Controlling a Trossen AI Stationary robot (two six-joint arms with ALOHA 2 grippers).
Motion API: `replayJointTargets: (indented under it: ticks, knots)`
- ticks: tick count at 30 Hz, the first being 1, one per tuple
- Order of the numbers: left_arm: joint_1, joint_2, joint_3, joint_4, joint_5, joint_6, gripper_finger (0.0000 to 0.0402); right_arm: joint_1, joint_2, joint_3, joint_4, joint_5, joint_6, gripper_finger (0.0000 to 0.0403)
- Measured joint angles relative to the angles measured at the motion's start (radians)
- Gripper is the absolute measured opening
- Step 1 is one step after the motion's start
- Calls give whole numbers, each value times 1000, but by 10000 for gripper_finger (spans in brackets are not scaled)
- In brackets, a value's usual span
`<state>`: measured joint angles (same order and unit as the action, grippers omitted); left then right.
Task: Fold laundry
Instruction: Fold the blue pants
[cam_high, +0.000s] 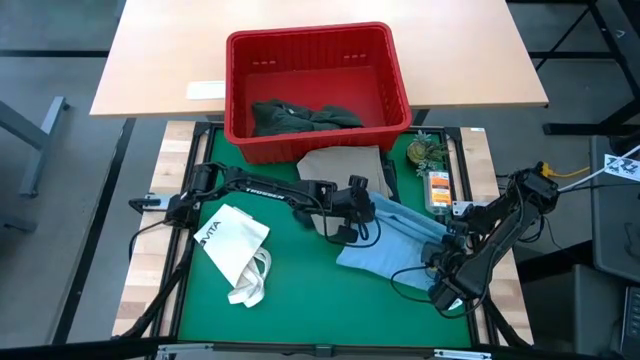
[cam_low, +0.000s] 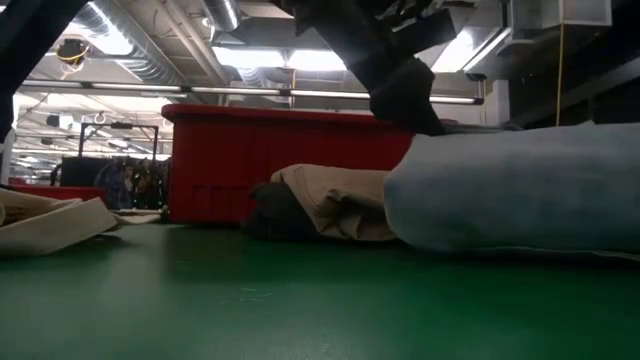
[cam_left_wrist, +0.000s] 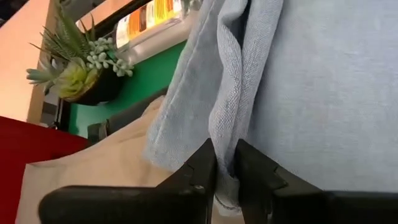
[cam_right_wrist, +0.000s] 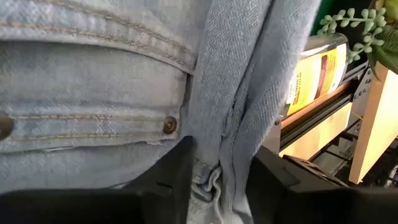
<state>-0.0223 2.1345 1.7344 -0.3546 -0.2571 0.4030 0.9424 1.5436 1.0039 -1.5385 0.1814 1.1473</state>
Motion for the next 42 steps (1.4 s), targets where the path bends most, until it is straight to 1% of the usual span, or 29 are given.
replayJointTargets:
  ticks: [3, 8, 12, 15, 16, 18, 21, 23, 27, 30, 32, 35, 37, 39, 42]
  knots:
    - [0, 0, 0, 3, -39, -4, 64, 0, 0, 0, -9, 0, 0, 149]
    - [2, 0, 0, 8, -126, 0, 109, 0, 0, 0, -38, -9, -1, 178]
    - [2, -1, 0, 31, -162, 7, 128, 0, -2, 0, -33, -42, -29, 182]
    - [0, -2, 31, 31, -169, 19, 128, -11, -3, 9, -34, -120, -67, 178]
    - [-3, -3, 45, 33, -158, 18, 128, -18, -3, 15, -33, -142, -69, 177]
    - [-12, -6, 74, 37, -106, 18, 126, -28, -3, 32, -35, -167, -77, 176]
    - [-35, -6, 101, 27, -2, 2, 126, -42, -3, 78, -34, -164, -94, 175]
    - [-53, -6, 109, 16, 53, -27, 126, -41, -3, 121, -33, -125, -98, 175]
    - [-90, -6, 127, -42, 166, -72, 126, -39, -4, 197, -20, 9, -98, 175]
    - [-121, -6, 127, -110, 268, -85, 125, -39, -4, 203, 19, 106, -99, 175]
    - [-138, -2, 127, -151, 311, -86, 125, -39, -4, 192, 58, 155, -100, 175]
    - [-155, 5, 126, -190, 320, -82, 125, -39, -4, 158, 123, 174, -108, 175]
    - [-154, 22, 123, -166, 318, -80, 125, -39, -4, 124, 152, 177, -108, 175]
    - [-151, 43, 115, -176, 294, -70, 125, -39, -4, 83, 199, 177, -106, 175]
    - [-138, 83, 112, -165, 228, -53, 125, -40, -3, 18, 239, 174, -95, 175]
